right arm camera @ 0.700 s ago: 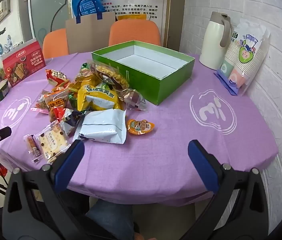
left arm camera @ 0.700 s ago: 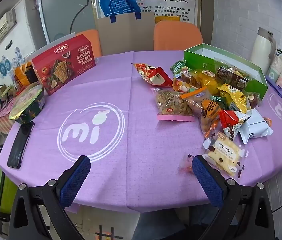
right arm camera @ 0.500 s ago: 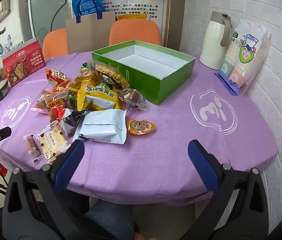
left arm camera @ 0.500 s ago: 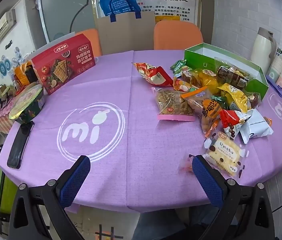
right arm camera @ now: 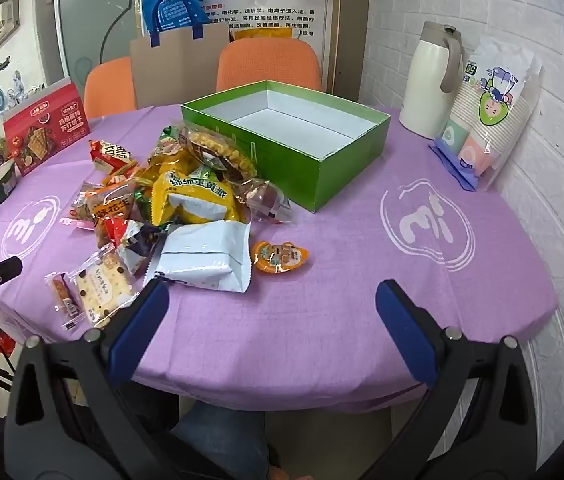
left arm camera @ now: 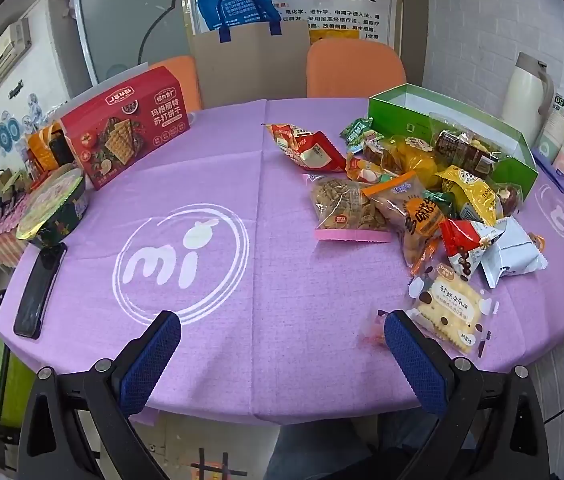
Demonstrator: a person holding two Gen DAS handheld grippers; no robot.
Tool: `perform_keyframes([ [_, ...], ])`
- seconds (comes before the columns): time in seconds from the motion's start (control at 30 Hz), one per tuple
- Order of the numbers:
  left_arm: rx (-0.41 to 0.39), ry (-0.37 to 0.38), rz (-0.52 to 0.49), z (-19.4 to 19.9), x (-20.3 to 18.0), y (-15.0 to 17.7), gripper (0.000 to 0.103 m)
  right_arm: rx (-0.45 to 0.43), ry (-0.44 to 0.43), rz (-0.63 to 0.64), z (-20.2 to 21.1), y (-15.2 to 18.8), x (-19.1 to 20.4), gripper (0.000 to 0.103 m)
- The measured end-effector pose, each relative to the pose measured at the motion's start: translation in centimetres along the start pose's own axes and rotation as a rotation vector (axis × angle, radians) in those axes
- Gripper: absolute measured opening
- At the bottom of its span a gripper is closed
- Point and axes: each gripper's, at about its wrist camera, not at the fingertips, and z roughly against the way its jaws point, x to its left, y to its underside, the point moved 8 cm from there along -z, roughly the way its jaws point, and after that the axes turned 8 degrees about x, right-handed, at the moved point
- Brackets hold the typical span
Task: Organize snacks
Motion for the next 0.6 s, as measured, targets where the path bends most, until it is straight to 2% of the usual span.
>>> perform_keyframes([
  [0.6, 0.005, 0.000, -0.005, -0.10, -0.09, -0.20, 0.103, 0.010, -0.008, 0.006, -0.75, -0.37, 0.14, 0.103],
])
